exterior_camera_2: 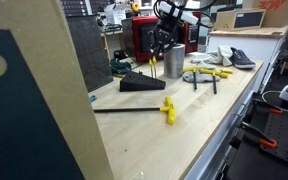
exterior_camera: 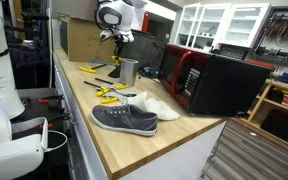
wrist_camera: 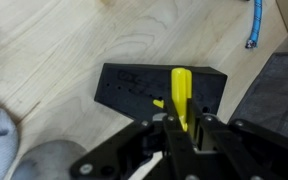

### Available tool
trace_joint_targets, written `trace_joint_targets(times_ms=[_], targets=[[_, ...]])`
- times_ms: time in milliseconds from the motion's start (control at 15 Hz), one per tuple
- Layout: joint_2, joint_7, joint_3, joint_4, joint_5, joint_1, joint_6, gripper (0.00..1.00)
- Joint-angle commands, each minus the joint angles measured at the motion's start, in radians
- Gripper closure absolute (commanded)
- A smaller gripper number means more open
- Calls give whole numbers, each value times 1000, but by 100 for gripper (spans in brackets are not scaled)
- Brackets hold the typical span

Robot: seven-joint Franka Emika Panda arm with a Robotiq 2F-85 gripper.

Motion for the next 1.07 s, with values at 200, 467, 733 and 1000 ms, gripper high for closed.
trace_joint_targets(times_ms=[200,467,733,1000], targets=[[-20,14,-2,-20,-2,-6,-24,96],[-16,6,-2,-17,15,-8,-39,96],[-6,5,-3,-13,18,-9,-36,96],[-9,20,-5,-21,-6,-10,-14,96]])
